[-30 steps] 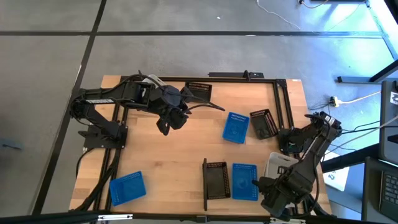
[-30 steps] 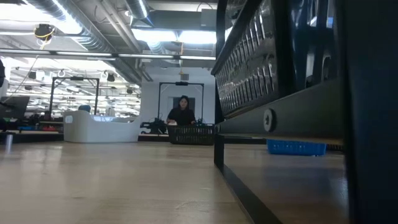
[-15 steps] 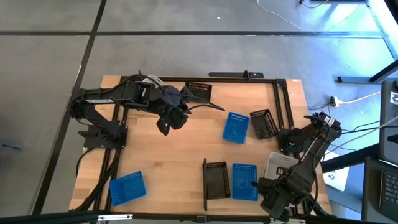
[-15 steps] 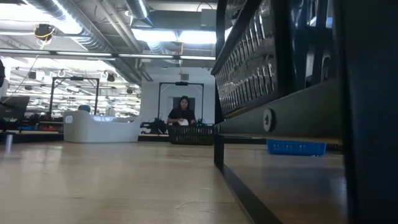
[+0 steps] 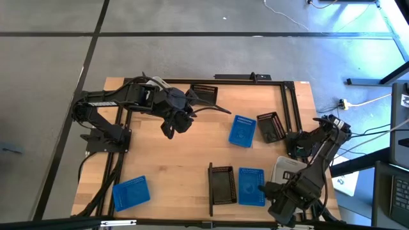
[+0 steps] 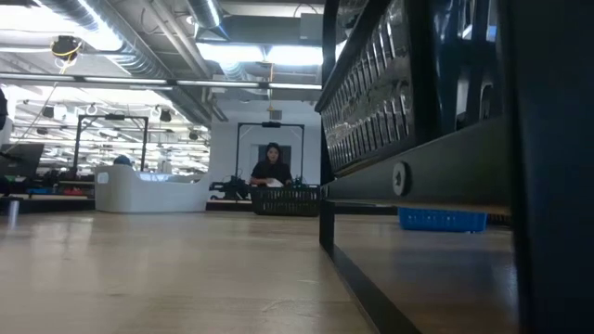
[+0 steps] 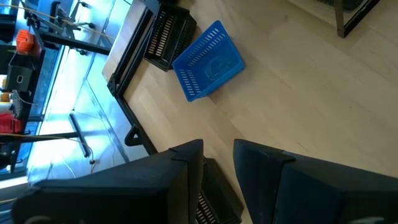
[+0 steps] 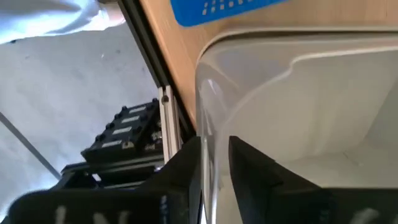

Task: Stack baskets on shelf by color
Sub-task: Stack the bottom gray bin on top of the gray bin on the shelf

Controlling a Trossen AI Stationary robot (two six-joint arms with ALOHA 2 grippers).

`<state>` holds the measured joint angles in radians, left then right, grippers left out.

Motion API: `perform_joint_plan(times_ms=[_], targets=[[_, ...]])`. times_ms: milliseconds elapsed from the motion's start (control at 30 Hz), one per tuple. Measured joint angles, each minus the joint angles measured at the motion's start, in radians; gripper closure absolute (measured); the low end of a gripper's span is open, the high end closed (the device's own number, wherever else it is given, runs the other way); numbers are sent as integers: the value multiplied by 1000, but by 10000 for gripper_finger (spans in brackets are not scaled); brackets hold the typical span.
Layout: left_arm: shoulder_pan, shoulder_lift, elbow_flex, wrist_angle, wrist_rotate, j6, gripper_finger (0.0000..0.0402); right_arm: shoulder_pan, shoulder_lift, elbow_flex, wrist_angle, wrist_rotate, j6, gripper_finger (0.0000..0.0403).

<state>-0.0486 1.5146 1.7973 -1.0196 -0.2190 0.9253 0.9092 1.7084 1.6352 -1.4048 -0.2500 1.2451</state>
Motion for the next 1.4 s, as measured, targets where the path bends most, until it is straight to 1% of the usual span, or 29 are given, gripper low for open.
perform_joint_plan(times_ms=[100, 233, 400, 500, 600, 633, 867, 1033, 1200, 1267, 1300, 1400], targets=[[0, 0, 0, 0, 0, 0, 319, -12, 0, 0, 0, -2, -13, 341], [0, 0, 0, 0, 0, 0, 319, -18, 0, 0, 2, -1, -27, 391], [0, 0, 0, 0, 0, 0, 319, -17, 0, 0, 2, 19, -61, 399], [0, 0, 0, 0, 0, 0, 319, -16, 0, 0, 9, 53, -79, 394], [0, 0, 0, 0, 0, 0, 319, -16, 0, -2, 10, 124, -77, 378], [0, 0, 0, 0, 0, 0, 319, -17, 0, -6, 10, 133, -79, 372], [0, 0, 0, 0, 0, 0, 319, -17, 1, -17, 11, 116, -77, 336], [0, 0, 0, 0, 0, 0, 319, -25, 0, 14, -3, 45, -94, 332], [0, 0, 0, 0, 0, 0, 319, -26, 0, 76, -15, 49, -98, 332], [0, 0, 0, 0, 0, 0, 319, -27, 0, 100, -50, 83, -94, 331], [0, 0, 0, 0, 1, 0, 319, -27, 0, 109, -74, 118, -84, 331], [0, 0, 0, 0, 0, -2, 319, -27, 0, 114, -170, 274, -37, 331]])
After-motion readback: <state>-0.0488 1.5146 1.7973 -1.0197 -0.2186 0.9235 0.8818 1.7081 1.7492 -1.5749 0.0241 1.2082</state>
